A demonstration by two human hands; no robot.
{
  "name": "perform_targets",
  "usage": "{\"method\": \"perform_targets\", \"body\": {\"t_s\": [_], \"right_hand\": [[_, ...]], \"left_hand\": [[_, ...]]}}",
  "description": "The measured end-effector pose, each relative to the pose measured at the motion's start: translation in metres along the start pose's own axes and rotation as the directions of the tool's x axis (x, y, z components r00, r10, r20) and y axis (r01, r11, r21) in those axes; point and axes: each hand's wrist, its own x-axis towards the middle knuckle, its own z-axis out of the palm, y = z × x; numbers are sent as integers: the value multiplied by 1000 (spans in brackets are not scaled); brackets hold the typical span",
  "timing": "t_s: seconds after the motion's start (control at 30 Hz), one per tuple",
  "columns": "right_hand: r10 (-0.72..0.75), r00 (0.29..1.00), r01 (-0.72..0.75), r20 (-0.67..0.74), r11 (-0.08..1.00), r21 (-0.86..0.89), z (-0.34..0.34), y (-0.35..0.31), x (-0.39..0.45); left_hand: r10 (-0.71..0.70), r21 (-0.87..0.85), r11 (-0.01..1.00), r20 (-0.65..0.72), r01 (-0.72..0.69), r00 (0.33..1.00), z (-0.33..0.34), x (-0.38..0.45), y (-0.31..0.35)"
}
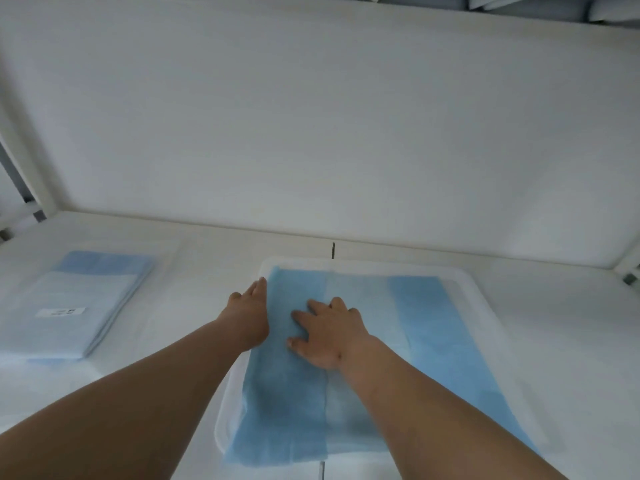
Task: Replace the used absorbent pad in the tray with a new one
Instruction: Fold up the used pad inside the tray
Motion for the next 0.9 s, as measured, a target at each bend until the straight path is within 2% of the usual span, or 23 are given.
{"method": "perform_targets", "body": {"t_s": [0.23, 0.37, 0.6, 0.9], "right_hand": [[14, 1000, -15, 16, 999, 49, -4, 0, -9], [9, 1000, -9, -2, 994, 109, -4, 1, -19], [-6, 996, 22, -94, 986, 164, 6, 2, -30], [-6, 992, 36, -124, 968, 247, 2, 9, -25]], "left_hand": [[40, -111, 993, -45, -45, 998, 1, -27, 2], [-45, -242, 970, -67, 28, 997, 11, -35, -1], [-113, -112, 990, -211, 91, 971, 10, -34, 14], [-84, -69, 995, -216, 71, 973, 7, -5, 15]]}}
